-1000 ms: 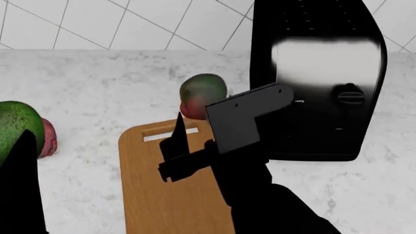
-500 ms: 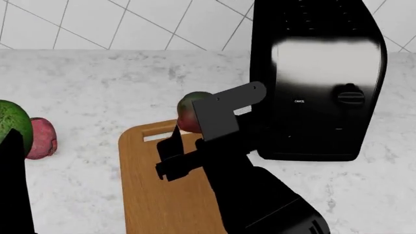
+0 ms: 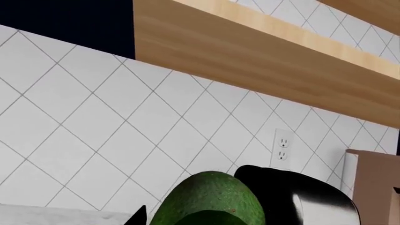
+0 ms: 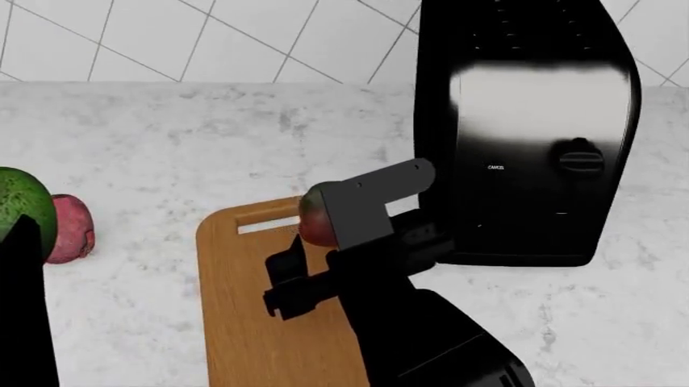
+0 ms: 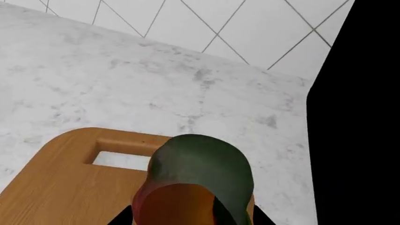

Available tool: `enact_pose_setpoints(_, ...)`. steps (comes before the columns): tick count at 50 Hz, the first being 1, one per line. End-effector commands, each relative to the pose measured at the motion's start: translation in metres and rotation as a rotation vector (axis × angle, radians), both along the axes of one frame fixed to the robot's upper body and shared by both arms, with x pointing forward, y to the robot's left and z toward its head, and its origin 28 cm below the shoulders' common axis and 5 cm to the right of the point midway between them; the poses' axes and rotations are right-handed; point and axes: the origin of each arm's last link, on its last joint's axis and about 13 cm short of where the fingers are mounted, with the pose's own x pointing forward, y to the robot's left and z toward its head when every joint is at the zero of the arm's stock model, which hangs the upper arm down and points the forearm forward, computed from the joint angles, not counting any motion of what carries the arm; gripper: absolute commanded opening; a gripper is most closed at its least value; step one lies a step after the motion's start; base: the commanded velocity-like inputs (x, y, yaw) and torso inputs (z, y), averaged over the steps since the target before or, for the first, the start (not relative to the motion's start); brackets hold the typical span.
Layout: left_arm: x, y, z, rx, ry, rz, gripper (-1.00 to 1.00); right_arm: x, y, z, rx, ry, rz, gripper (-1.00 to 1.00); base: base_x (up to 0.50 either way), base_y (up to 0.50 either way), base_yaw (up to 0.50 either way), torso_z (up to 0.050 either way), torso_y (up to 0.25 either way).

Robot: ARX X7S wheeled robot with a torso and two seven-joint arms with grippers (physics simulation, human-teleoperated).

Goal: Place the avocado, onion, tomato and bell pepper on the cutting board.

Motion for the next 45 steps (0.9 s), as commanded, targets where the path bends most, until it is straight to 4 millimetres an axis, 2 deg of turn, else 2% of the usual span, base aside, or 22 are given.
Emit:
enact_pose_setpoints(1,0.003,-0.002,0.005,-0.032,-0.041,-0.042,-1.0,0.003,0.0,-0.004,-0.019,0.013,0.015,-1.0,0.0,0.0,0.0,0.0,0.0)
enact_pose_setpoints(15,0.004,-0.002,0.004,-0.033,-0.036,-0.04,-1.0,0.002,0.001,-0.008,-0.032,0.039,0.025,-1.0,0.0,0.0,0.0,0.0,0.0)
enact_pose_setpoints(16,0.004,-0.003,0.004,-0.033,-0.036,-0.042,-1.0,0.002,0.002,-0.008,-0.037,0.036,0.026,1.0,0.0,0.0,0.0,0.0,0.0)
enact_pose_setpoints(26,0.004,-0.002,0.004,-0.034,-0.036,-0.04,-1.0,-0.001,0.002,-0.002,-0.037,0.016,0.031,1.0,0.0,0.0,0.0,0.0,0.0)
enact_pose_setpoints(45,0.004,-0.003,0.003,-0.031,-0.034,-0.048,-1.0,-0.023,0.002,0.046,-0.022,-0.133,0.041,1.0,0.0,0.0,0.0,0.0,0.0)
